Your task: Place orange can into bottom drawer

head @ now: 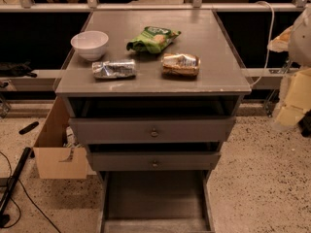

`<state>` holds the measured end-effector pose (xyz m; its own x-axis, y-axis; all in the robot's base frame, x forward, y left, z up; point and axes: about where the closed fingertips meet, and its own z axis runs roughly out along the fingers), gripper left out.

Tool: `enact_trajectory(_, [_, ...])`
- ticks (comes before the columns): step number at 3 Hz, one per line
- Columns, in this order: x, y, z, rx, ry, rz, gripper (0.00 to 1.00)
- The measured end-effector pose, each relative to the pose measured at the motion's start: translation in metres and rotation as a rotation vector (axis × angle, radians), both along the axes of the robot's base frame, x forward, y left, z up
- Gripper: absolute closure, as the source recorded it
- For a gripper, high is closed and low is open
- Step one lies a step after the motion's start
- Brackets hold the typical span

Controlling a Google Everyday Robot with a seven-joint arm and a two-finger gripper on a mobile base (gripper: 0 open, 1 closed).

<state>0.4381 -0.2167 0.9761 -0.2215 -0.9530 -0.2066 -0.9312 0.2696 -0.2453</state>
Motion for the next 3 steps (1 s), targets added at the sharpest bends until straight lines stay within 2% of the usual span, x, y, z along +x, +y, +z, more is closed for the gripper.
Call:
enact_trajectory(1, [0.0,0.0,0.0,0.0,0.0,0.0,0.0])
enact_trajectory(2, [0.011,0.002,0.0,0.036,0.0,0.019,0.0])
enact_trajectory(3, [0.084,0.039,-0.01,0.153,-0.014,0.113,0.0])
